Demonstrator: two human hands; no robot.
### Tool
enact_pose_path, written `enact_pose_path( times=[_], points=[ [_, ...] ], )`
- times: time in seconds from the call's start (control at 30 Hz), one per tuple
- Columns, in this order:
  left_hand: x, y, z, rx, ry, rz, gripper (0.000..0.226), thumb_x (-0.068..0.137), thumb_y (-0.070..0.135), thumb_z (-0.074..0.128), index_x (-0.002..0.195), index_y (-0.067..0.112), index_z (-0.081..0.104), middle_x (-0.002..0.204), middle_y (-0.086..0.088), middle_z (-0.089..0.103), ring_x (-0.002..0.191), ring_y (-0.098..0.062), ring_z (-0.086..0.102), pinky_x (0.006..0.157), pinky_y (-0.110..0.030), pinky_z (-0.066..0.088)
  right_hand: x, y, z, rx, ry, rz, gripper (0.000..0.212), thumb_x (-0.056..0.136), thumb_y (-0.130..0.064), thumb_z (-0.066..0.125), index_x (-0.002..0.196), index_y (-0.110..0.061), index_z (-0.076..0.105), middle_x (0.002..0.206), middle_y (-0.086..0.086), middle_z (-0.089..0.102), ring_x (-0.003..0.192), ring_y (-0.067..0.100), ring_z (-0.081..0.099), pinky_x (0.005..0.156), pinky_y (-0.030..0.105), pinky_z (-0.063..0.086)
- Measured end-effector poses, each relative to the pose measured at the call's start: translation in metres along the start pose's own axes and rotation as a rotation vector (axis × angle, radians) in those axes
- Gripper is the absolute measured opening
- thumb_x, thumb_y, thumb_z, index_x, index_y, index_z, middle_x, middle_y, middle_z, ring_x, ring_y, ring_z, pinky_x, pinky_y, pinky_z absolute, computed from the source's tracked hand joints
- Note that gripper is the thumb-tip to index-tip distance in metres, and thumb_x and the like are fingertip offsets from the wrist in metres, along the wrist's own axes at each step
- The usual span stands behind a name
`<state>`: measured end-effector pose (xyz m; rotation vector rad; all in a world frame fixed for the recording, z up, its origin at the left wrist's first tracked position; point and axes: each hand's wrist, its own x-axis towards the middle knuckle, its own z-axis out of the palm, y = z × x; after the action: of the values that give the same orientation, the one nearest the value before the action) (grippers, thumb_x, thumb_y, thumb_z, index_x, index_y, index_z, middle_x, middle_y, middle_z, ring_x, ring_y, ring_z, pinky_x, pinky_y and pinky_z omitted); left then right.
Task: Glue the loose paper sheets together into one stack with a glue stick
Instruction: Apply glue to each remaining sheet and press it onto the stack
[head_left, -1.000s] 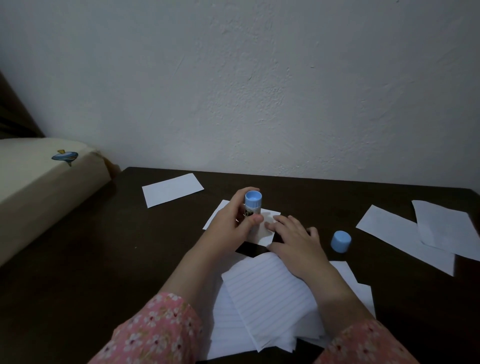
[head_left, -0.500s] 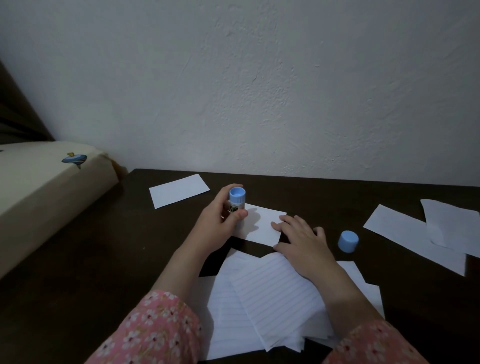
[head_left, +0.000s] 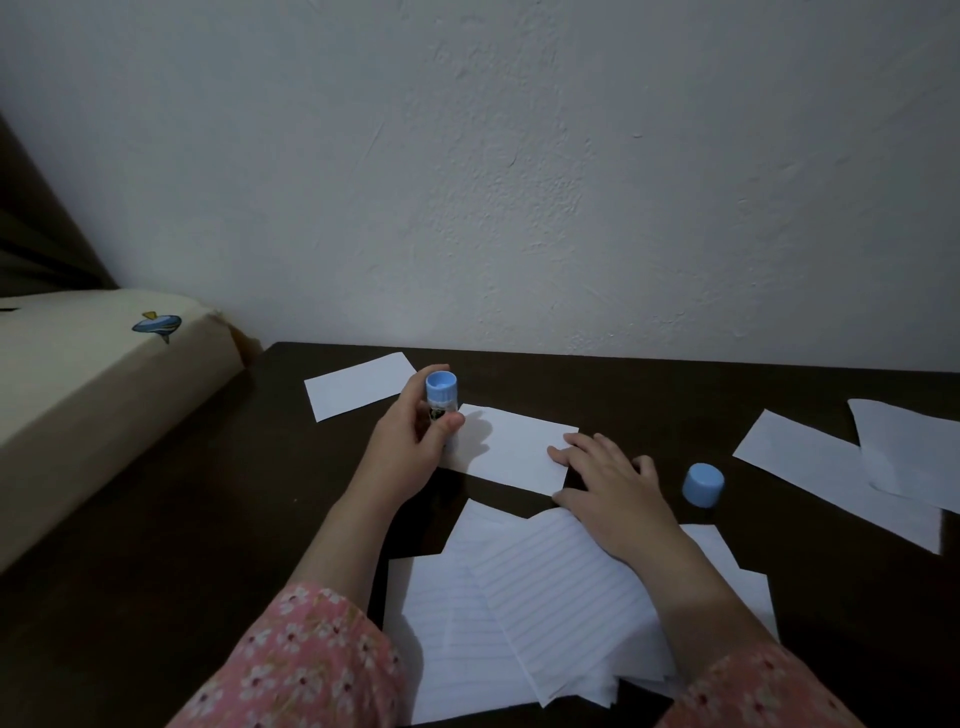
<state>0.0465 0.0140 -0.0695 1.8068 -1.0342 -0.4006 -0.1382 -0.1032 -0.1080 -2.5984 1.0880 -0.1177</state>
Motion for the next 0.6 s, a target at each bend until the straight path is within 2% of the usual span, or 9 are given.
enact_pose_path(
  times=[0.2, 0.27, 0.33, 0.43, 0.5, 0.6],
  points=[
    [0.002, -0.004, -0.003, -0.018, 0.030, -0.009, 0.056, 0.095, 0.021, 0.055, 0.142, 0.040, 0.030, 0.141, 0.001, 0.045, 0.125, -0.015, 0.044, 0.097, -0.031, 0.040, -0.001, 0.000, 0.000, 0.006, 0.001, 0.000, 0.053, 0.097, -0.038, 0.043, 0.147, -0.040, 0.025, 0.159, -0.013, 0.009, 0.147, 0.011, -0.001, 0.116, 0.049, 0.005],
    [0.002, -0.004, -0.004, -0.004, 0.052, -0.009, 0.056, 0.095, 0.022, 0.054, 0.143, 0.038, 0.029, 0.133, 0.005, 0.047, 0.118, -0.011, 0.045, 0.093, -0.029, 0.040, -0.002, 0.000, 0.000, 0.010, -0.001, 0.002, 0.054, 0.097, -0.038, 0.043, 0.147, -0.040, 0.024, 0.159, -0.013, 0.009, 0.147, 0.011, -0.001, 0.117, 0.048, 0.005],
    [0.001, -0.005, -0.006, -0.031, 0.145, -0.037, 0.054, 0.096, 0.025, 0.053, 0.143, 0.035, 0.028, 0.122, 0.008, 0.047, 0.109, -0.008, 0.046, 0.089, -0.029, 0.042, -0.002, 0.000, -0.001, 0.016, 0.004, 0.003, 0.054, 0.097, -0.038, 0.043, 0.147, -0.040, 0.024, 0.159, -0.014, 0.009, 0.147, 0.011, -0.001, 0.117, 0.048, 0.005],
    [0.004, -0.007, -0.013, -0.317, 0.448, -0.198, 0.054, 0.098, 0.035, 0.047, 0.146, 0.029, 0.023, 0.119, 0.002, 0.049, 0.104, -0.014, 0.052, 0.084, -0.034, 0.046, -0.003, -0.001, -0.001, 0.023, 0.011, 0.004, 0.053, 0.097, -0.038, 0.043, 0.147, -0.040, 0.025, 0.159, -0.014, 0.009, 0.147, 0.010, -0.001, 0.116, 0.047, 0.004],
    [0.008, -0.005, -0.016, -0.527, 0.596, -0.277, 0.054, 0.099, 0.038, 0.044, 0.147, 0.027, 0.022, 0.116, 0.000, 0.051, 0.097, -0.013, 0.055, 0.077, -0.030, 0.048, -0.003, 0.000, -0.001, 0.045, 0.020, 0.002, 0.052, 0.096, -0.039, 0.045, 0.145, -0.040, 0.029, 0.158, -0.014, 0.012, 0.146, 0.010, 0.001, 0.116, 0.047, 0.004],
    [0.012, 0.000, -0.008, -0.546, 0.536, -0.347, 0.051, 0.100, 0.038, 0.042, 0.145, 0.026, 0.021, 0.101, 0.000, 0.054, 0.082, -0.012, 0.054, 0.066, -0.028, 0.045, -0.005, 0.000, -0.002, 0.111, 0.047, -0.016, 0.043, 0.094, -0.044, 0.048, 0.136, -0.041, 0.042, 0.153, -0.016, 0.019, 0.144, 0.008, 0.007, 0.115, 0.046, 0.005]
  ],
)
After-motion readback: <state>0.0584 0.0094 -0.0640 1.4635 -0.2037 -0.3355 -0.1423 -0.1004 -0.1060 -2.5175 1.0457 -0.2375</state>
